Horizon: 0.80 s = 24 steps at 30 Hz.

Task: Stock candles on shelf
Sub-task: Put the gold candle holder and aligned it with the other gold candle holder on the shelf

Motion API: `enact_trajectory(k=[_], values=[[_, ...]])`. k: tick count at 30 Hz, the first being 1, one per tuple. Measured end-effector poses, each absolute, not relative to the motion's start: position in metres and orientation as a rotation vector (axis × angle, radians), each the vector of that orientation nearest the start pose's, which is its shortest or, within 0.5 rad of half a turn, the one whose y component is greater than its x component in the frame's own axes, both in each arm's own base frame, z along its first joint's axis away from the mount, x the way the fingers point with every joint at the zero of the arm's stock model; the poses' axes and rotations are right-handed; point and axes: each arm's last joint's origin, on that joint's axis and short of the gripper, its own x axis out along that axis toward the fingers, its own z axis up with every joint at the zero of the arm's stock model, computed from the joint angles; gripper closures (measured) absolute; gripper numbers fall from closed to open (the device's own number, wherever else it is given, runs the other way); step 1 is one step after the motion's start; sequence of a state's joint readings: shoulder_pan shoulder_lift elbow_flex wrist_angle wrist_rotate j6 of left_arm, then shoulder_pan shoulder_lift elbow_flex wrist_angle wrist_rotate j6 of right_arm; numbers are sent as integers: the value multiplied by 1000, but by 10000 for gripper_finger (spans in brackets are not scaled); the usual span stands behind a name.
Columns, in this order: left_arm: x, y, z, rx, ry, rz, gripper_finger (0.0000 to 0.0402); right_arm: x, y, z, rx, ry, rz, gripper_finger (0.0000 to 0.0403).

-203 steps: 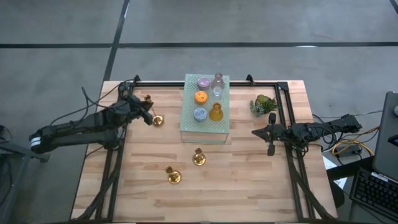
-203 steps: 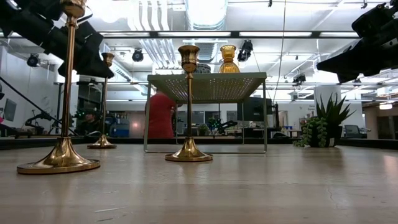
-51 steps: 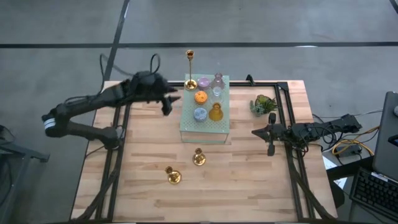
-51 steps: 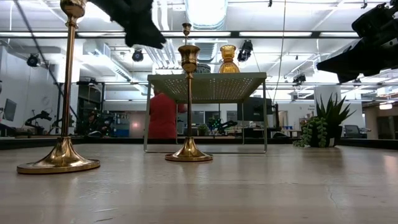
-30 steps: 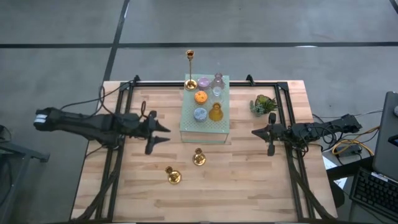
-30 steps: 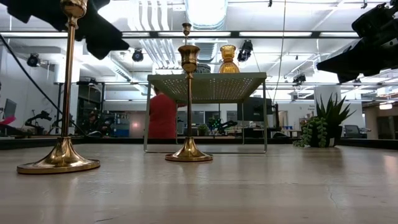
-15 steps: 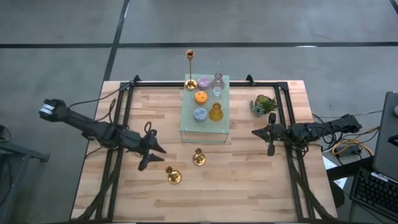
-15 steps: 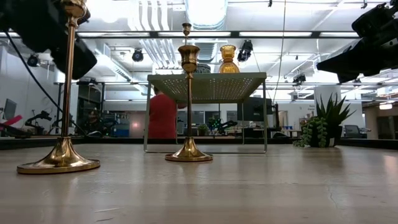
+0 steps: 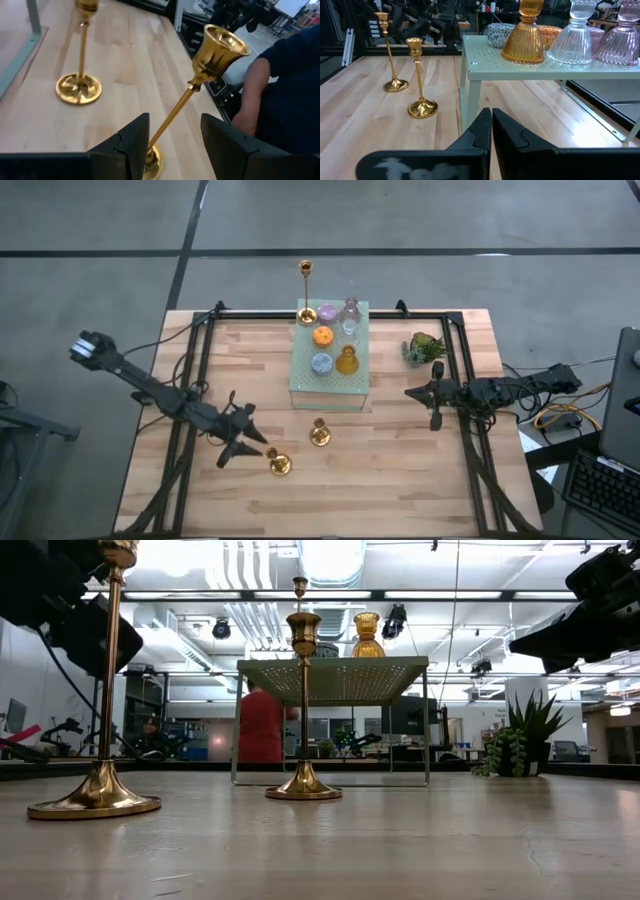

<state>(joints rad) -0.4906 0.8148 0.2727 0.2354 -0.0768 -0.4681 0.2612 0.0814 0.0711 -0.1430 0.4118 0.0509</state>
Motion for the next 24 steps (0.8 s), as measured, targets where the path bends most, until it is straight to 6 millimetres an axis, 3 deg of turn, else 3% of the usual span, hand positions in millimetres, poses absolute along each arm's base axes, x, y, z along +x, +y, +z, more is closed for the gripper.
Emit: enact_trajectory(k=[24], values=[[185,-106,167,-394,303,-386,220,95,14,168,-1,141,-154,394]])
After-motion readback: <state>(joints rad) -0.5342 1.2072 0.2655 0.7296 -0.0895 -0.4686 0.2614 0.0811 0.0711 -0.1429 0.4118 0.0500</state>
